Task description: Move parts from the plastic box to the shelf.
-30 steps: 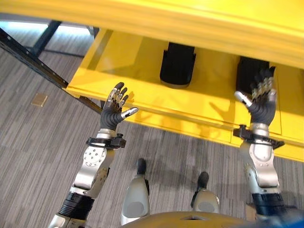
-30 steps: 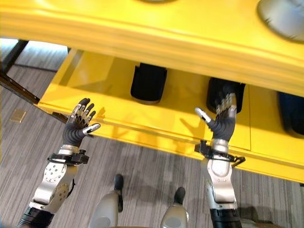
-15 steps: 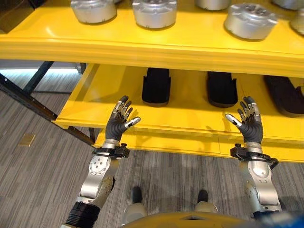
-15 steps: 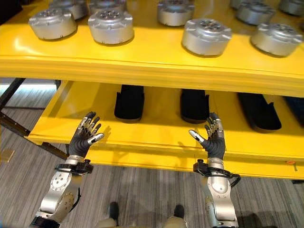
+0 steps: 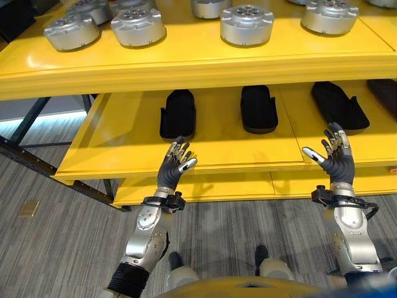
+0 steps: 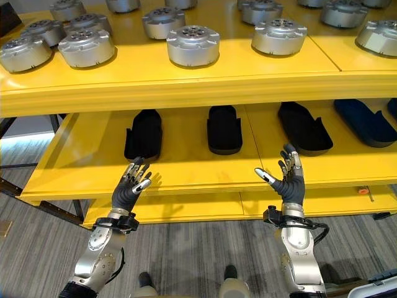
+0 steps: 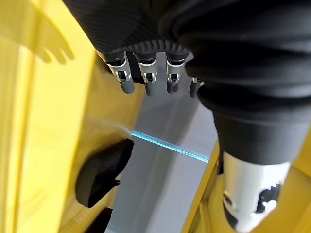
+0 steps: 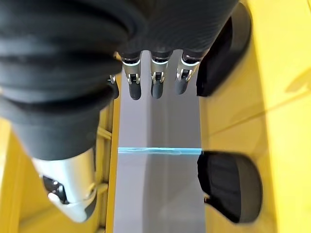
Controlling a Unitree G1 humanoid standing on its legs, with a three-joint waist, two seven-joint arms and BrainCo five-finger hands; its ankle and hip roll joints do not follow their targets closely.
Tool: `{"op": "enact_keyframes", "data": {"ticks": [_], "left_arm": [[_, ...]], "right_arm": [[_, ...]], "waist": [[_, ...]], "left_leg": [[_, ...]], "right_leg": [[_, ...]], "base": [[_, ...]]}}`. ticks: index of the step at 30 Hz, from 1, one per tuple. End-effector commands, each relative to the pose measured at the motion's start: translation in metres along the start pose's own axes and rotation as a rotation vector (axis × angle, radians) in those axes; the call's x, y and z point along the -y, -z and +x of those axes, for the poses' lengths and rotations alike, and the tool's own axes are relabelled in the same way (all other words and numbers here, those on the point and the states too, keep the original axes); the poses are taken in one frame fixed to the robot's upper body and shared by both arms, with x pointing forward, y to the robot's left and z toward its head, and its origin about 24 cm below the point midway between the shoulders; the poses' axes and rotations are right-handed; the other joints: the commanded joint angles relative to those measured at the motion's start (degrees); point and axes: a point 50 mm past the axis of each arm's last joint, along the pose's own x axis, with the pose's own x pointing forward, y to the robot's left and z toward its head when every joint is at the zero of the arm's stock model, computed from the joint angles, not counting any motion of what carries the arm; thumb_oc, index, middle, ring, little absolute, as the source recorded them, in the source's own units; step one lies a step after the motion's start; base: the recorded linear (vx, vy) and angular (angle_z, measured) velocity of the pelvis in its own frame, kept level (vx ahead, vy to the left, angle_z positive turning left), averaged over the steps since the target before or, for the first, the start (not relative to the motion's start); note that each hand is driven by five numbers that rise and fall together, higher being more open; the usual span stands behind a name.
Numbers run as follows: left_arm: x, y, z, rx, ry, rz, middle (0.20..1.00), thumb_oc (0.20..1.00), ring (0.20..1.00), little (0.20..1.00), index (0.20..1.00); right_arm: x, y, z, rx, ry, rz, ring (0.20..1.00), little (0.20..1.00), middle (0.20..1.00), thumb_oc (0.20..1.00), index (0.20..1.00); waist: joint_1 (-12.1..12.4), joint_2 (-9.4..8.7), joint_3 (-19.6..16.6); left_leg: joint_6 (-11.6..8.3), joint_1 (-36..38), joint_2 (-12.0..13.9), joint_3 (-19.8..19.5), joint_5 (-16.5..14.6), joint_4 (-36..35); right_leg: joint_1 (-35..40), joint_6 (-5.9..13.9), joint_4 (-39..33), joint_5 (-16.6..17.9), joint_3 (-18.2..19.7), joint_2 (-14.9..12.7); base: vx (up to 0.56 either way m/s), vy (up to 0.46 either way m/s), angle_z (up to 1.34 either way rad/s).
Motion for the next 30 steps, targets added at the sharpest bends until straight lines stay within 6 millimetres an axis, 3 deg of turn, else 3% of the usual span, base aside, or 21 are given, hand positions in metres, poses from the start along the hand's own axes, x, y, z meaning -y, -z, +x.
{"op": "enact_keyframes", "data": {"ticks": [1,2,3,4,5,12,18,21,22,23,24,27,28,29,30], "left_arm": [[0.007,-0.037,0.016,0.155,0.087,0.068,1.000,1.000,1.000,1.000,1.000],[0.008,-0.035,0.016,0.151,0.088,0.066,1.000,1.000,1.000,1.000,1.000],[0.008,-0.035,0.016,0.152,0.089,0.067,1.000,1.000,1.000,1.000,1.000],[0.009,-0.036,0.017,0.159,0.089,0.068,1.000,1.000,1.000,1.000,1.000],[0.008,-0.042,0.018,0.183,0.084,0.081,1.000,1.000,1.000,1.000,1.000],[0.010,-0.044,0.023,0.200,0.086,0.096,1.000,1.000,1.000,1.000,1.000],[0.008,-0.047,0.026,0.210,0.079,0.143,1.000,1.000,1.000,1.000,1.000],[0.010,-0.048,0.028,0.211,0.091,0.166,1.000,1.000,1.000,1.000,1.000],[0.010,-0.051,0.029,0.216,0.097,0.181,1.000,1.000,1.000,1.000,1.000],[0.006,-0.055,0.029,0.225,0.085,0.189,1.000,1.000,1.000,1.000,1.000],[0.002,-0.055,0.026,0.221,0.067,0.181,1.000,1.000,1.000,1.000,1.000],[-0.003,-0.050,0.022,0.201,0.044,0.168,1.000,1.000,1.000,1.000,1.000],[-0.005,-0.049,0.021,0.194,0.031,0.157,1.000,1.000,1.000,1.000,1.000],[-0.007,-0.051,0.020,0.198,0.022,0.158,1.000,1.000,1.000,1.000,1.000],[-0.007,-0.051,0.020,0.197,0.021,0.157,1.000,1.000,1.000,1.000,1.000]], "right_arm": [[-0.007,-0.030,0.008,0.181,0.013,0.048,1.000,1.000,1.000,1.000,1.000],[-0.013,-0.029,0.010,0.182,-0.013,0.059,1.000,1.000,1.000,1.000,1.000],[-0.013,-0.029,0.010,0.183,-0.012,0.060,1.000,1.000,1.000,1.000,1.000],[-0.017,-0.027,0.012,0.179,-0.023,0.072,1.000,1.000,1.000,1.000,1.000],[-0.035,-0.029,0.022,0.187,-0.086,0.114,1.000,1.000,1.000,1.000,1.000],[-0.046,-0.024,0.025,0.154,-0.123,0.186,1.000,1.000,1.000,1.000,1.000],[-0.049,-0.023,0.023,0.138,-0.131,0.207,1.000,1.000,1.000,1.000,1.000],[-0.052,-0.025,0.022,0.143,-0.141,0.227,1.000,1.000,1.000,1.000,1.000],[-0.055,-0.029,0.023,0.158,-0.142,0.238,1.000,1.000,1.000,1.000,1.000],[-0.061,-0.032,0.024,0.172,-0.144,0.268,1.000,1.000,1.000,1.000,1.000],[-0.066,-0.030,0.024,0.164,-0.145,0.287,1.000,1.000,1.000,1.000,1.000],[-0.072,-0.028,0.024,0.146,-0.171,0.289,1.000,1.000,1.000,1.000,1.000],[-0.073,-0.028,0.025,0.138,-0.178,0.281,1.000,1.000,1.000,1.000,1.000],[-0.071,-0.029,0.025,0.143,-0.171,0.276,1.000,1.000,1.000,1.000,1.000],[-0.071,-0.029,0.025,0.142,-0.171,0.276,1.000,1.000,1.000,1.000,1.000]], "waist": [[1.7,-6.04,1.4],[3.1,-6.51,1.3],[3.0,-6.59,1.1],[3.7,-6.67,1.0],[3.7,-6.47,1.1],[2.1,-7.04,0.6],[0.7,-8.29,1.5],[0.1,-8.56,3.2],[0.6,-8.30,4.2],[2.9,-6.96,4.3],[4.1,-6.48,3.8],[4.5,-6.58,2.9],[3.9,-6.34,2.4],[3.6,-6.11,2.3],[3.9,-6.23,2.2]], "left_leg": [[-6.43,-1.9,-12.3,-7.8,0.3,2.1],[-4.56,-2.3,-19.3,-13.9,-2.7,1.6],[-4.44,-2.6,-19.5,-14.0,-2.3,1.6],[-3.45,-3.2,-23.0,-17.8,-2.3,1.2],[-1.58,-3.9,-27.7,-22.2,-2.3,0.8],[-0.20,-1.9,-24.9,-15.7,-2.8,-1.2],[1.96,1.2,-23.8,-7.4,-3.4,-5.0],[2.59,1.8,-23.2,-4.6,-3.5,-5.5],[2.53,1.9,-22.2,-2.8,-3.5,-5.4],[1.62,1.6,-20.0,0.6,-3.3,-5.7],[1.11,2.4,-18.9,3.0,-3.5,-6.2],[1.27,4.3,-18.7,5.2,-4.0,-7.7],[1.19,4.9,-19.2,5.6,-4.8,-7.7],[0.75,4.7,-19.0,6.0,-4.8,-7.4],[0.88,4.5,-19.2,6.3,-4.9,-7.3]], "right_leg": [[8.3,0.75,-8.1,-0.1,1.9,-0.8],[8.0,0.72,-8.6,0.7,4.2,0.3],[7.8,0.81,-8.7,0.9,4.1,0.1],[7.2,0.85,-8.7,1.4,5.4,0.7],[5.3,1.22,-7.9,2.0,9.6,2.3],[3.4,1.89,-8.7,3.6,15.5,2.6],[-0.5,4.07,-5.8,5.2,22.4,3.3],[-3.6,4.57,-1.3,5.0,22.0,4.4],[-4.9,4.87,1.3,3.9,16.9,3.3],[-3.0,3.87,2.5,1.4,1.0,-4.1],[-0.6,3.75,2.4,1.6,-5.9,-8.8],[-0.5,4.43,0.8,4.5,-3.3,-11.1],[-1.3,6.15,-1.7,8.2,0.8,-13.4],[-2.4,7.07,-3.3,11.5,2.0,-16.1],[-2.5,7.27,-3.7,11.9,2.4,-16.2]], "base": [[0.07,-0.023,-0.23],[0.06,-0.011,-0.70],[0.07,0.007,-1.23],[0.05,0.101,-1.82],[0.06,0.095,-1.53],[0.00,0.149,-0.80],[-0.03,0.143,-0.79],[-0.10,0.085,-1.42],[-0.13,0.019,-1.37],[-0.14,0.031,-1.20],[-0.06,-0.001,-1.47],[0.06,-0.024,-1.52],[0.08,-0.132,-0.95],[0.08,-0.123,-0.62],[0.03,-0.107,-0.26]]}}
